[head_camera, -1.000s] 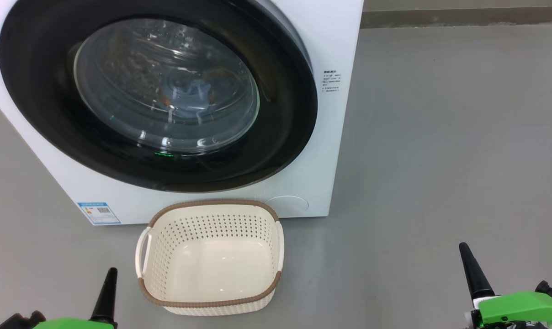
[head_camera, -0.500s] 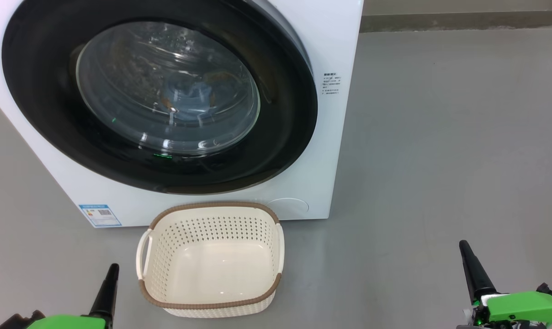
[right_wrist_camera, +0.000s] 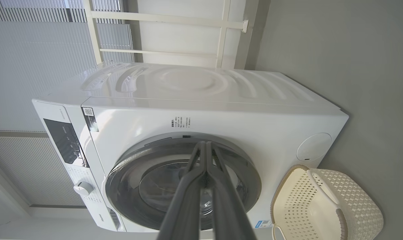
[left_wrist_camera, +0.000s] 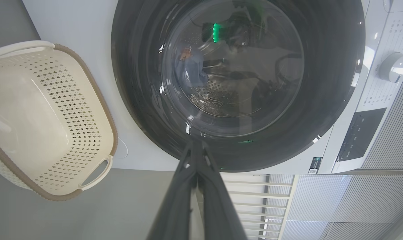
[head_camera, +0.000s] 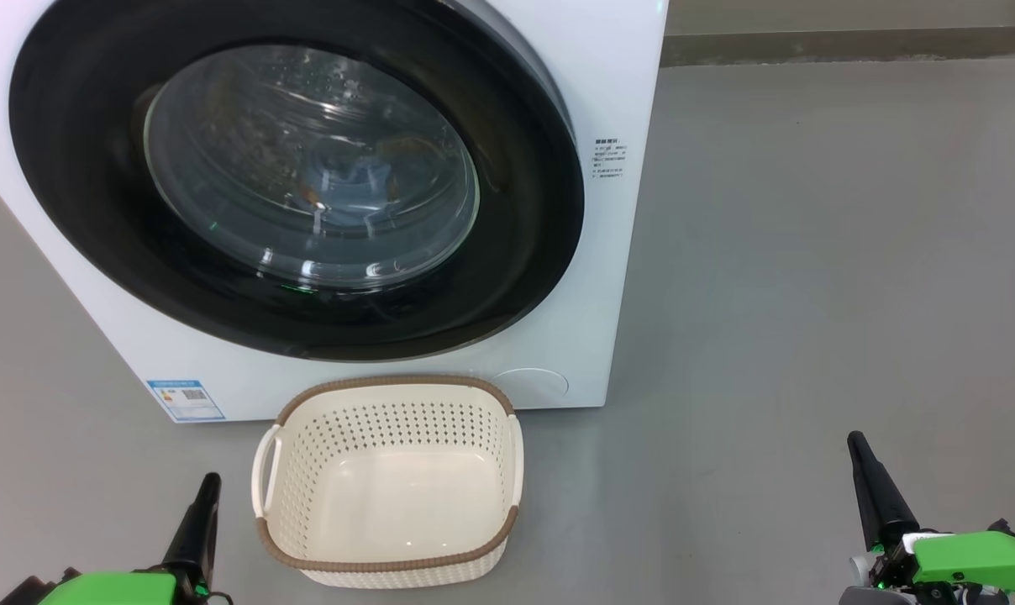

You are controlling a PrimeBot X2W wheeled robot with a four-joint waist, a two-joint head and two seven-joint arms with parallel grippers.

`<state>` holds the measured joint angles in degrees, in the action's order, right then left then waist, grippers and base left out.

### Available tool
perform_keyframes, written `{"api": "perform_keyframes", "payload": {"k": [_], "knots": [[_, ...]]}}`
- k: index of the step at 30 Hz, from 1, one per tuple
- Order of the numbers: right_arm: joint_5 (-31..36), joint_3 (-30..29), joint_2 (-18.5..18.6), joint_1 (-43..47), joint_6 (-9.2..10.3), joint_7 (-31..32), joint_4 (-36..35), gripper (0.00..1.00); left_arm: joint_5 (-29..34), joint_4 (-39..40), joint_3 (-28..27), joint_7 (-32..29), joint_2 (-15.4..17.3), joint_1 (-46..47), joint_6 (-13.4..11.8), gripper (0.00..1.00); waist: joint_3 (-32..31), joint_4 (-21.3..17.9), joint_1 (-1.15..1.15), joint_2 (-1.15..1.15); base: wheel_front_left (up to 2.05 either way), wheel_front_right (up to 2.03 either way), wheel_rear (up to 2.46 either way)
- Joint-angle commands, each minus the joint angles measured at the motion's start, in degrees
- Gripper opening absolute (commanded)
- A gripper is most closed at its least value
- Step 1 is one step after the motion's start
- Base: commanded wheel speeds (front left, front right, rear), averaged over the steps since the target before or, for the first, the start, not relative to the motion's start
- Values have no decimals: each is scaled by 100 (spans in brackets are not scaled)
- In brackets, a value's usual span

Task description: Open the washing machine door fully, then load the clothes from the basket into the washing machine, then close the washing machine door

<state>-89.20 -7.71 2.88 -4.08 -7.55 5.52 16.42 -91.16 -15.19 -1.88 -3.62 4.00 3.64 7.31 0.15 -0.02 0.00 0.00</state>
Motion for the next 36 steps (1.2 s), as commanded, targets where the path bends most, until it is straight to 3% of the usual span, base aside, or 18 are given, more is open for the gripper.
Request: {"api": "perform_keyframes", "payload": {"k": [1,36], "knots": [[-158,116,6,-252,6,62,-188,0,-157,99,-214,-61,69,264,11,0,-6,1,0,0,0,0,0],[-287,108,0,-258,6,103,-201,0,-274,88,-260,-123,41,283,13,0,-14,2,0,0,0,0,0]]}}
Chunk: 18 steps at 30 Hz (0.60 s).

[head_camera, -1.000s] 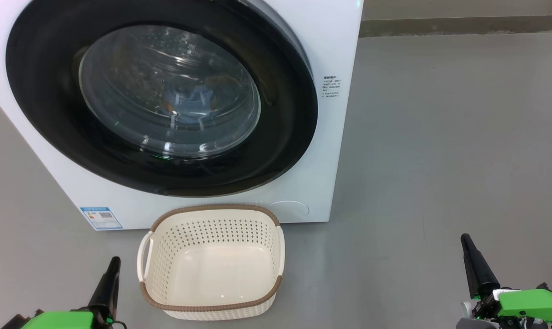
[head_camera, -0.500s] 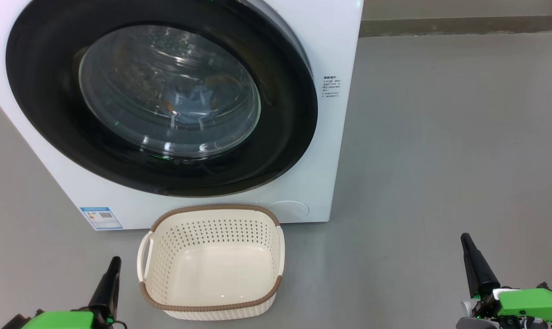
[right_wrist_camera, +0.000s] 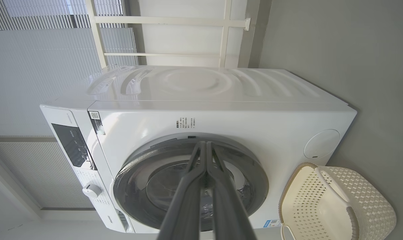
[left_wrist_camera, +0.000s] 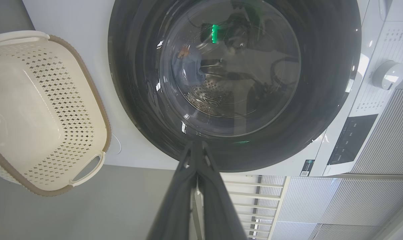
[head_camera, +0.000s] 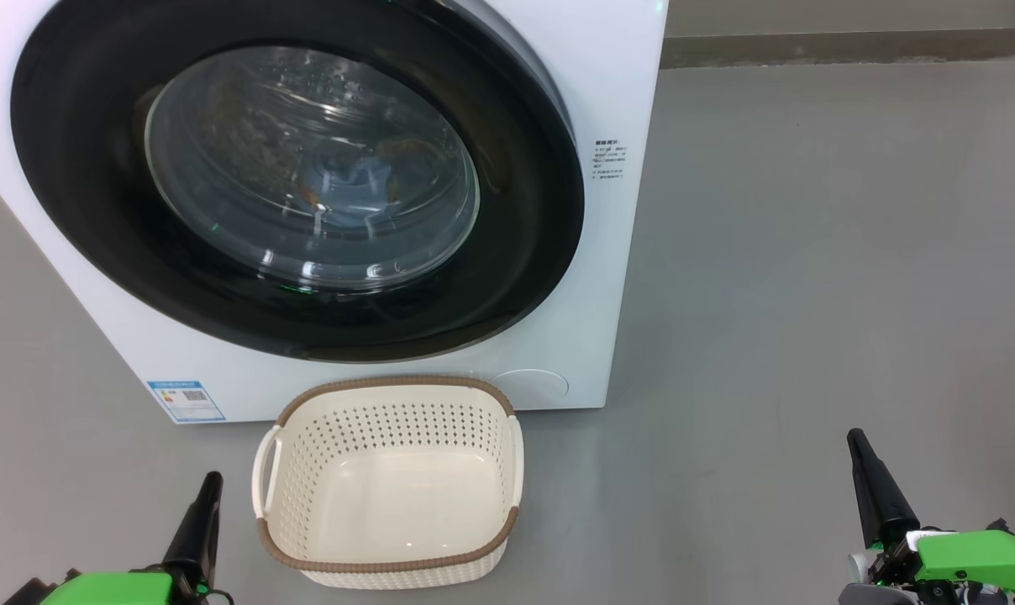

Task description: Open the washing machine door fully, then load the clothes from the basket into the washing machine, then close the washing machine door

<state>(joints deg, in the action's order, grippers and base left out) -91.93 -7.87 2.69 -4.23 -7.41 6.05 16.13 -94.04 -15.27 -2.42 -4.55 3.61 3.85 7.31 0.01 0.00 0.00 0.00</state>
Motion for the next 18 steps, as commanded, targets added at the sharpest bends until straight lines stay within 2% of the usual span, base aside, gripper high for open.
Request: {"api": "perform_keyframes", "payload": {"k": [1,18], "knots": [[-15,124,19,-243,-8,51,-172,0,15,96,-207,-30,80,262,14,0,0,0,0,0,0,0,0],[-15,124,19,-243,-8,51,-172,0,26,95,-221,-41,70,264,14,0,0,0,0,0,0,0,0]]}}
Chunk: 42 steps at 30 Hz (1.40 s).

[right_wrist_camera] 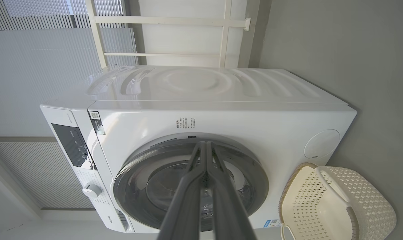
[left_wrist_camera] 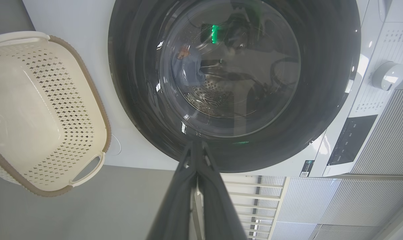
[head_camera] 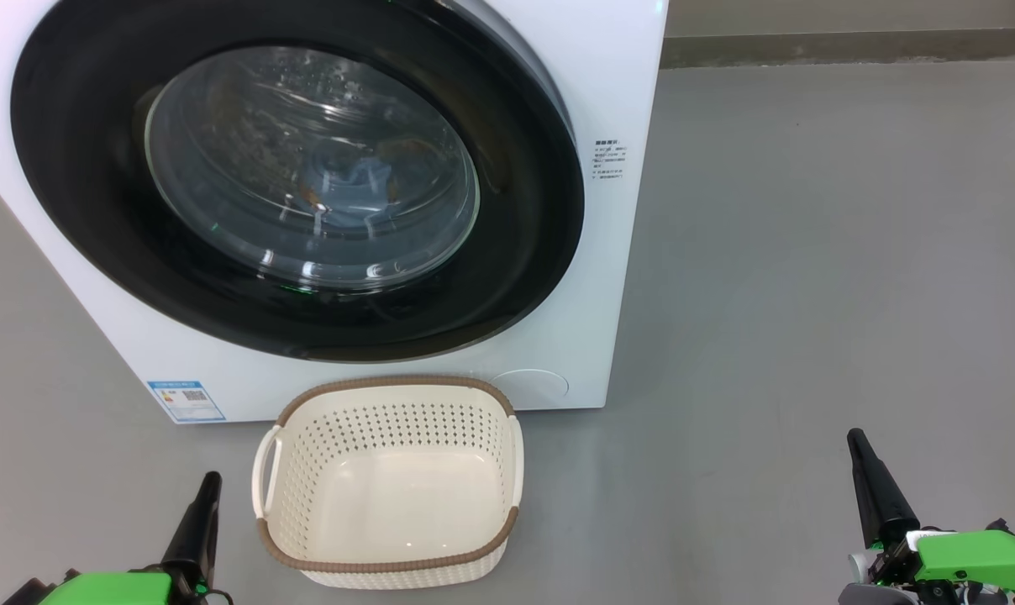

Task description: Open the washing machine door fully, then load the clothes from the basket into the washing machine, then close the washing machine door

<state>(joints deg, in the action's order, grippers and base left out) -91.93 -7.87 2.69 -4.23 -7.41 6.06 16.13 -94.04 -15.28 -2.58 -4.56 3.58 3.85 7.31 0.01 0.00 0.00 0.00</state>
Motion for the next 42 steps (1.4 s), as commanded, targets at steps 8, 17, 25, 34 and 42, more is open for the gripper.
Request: {"api": "perform_keyframes", "payload": {"k": [8,17,25,34,42], "knots": [[-15,124,19,-243,-8,50,-172,0,32,95,-212,-45,68,264,14,0,0,0,0,0,0,0,0],[-15,124,19,-243,-8,50,-172,0,38,95,-219,-51,63,265,15,0,0,0,0,0,0,0,0],[-15,124,19,-243,-8,50,-172,0,43,94,-225,-56,59,265,15,0,0,0,0,0,0,0,0],[-15,124,19,-243,-8,50,-172,0,49,93,-232,-61,54,266,15,0,0,0,0,0,0,0,0],[-14,124,19,-243,-8,50,-172,0,54,93,-238,-66,50,267,15,0,0,0,0,0,0,0,0]]}}
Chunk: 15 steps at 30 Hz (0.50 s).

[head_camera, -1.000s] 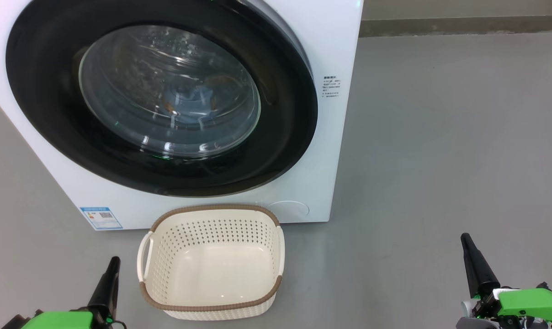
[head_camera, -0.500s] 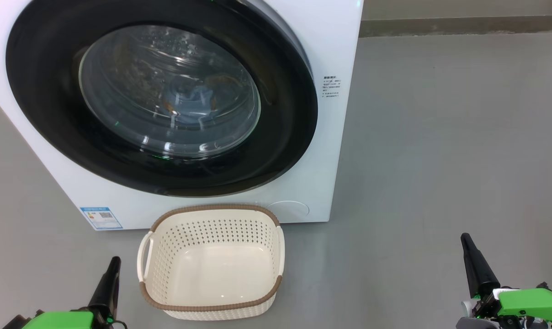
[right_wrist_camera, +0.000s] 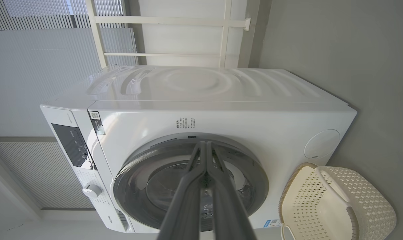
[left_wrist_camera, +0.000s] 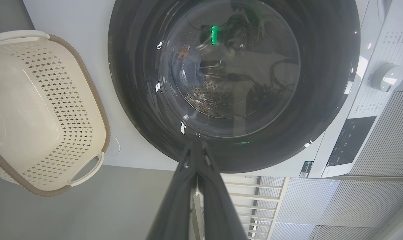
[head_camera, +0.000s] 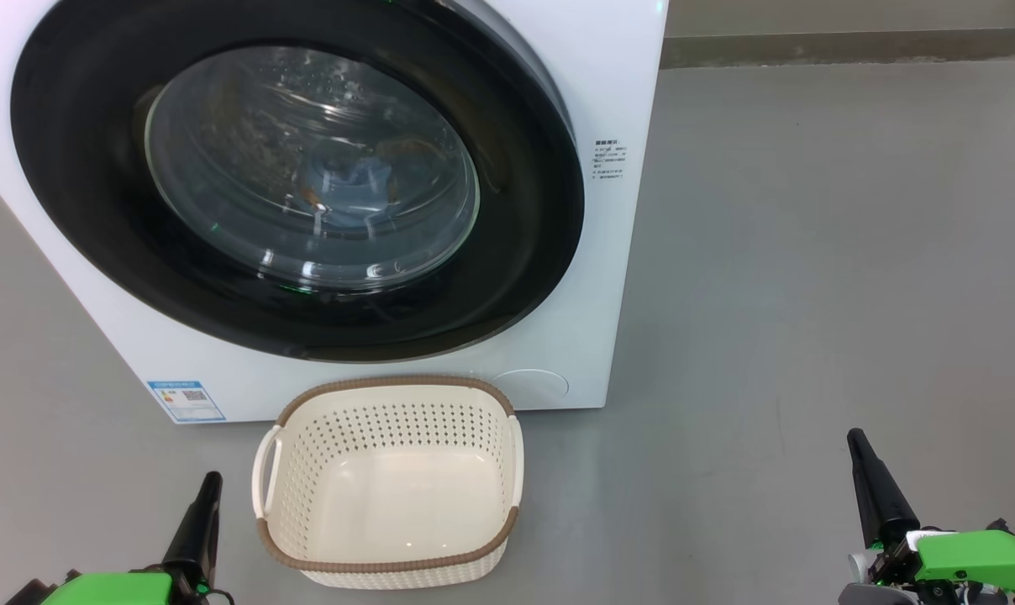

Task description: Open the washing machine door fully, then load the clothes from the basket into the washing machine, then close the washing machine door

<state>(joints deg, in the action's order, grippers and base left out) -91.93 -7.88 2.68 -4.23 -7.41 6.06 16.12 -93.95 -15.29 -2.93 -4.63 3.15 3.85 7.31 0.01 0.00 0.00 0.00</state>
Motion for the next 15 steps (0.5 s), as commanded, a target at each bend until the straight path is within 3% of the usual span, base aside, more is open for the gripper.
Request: {"api": "perform_keyframes", "payload": {"k": [1,15], "knots": [[-14,125,20,-243,-8,50,-171,0,46,94,-203,-60,92,266,15,0,0,0,0,0,0,0,0],[-14,125,20,-243,-8,50,-171,0,54,93,-213,-67,85,267,16,0,0,0,0,0,0,0,0]]}}
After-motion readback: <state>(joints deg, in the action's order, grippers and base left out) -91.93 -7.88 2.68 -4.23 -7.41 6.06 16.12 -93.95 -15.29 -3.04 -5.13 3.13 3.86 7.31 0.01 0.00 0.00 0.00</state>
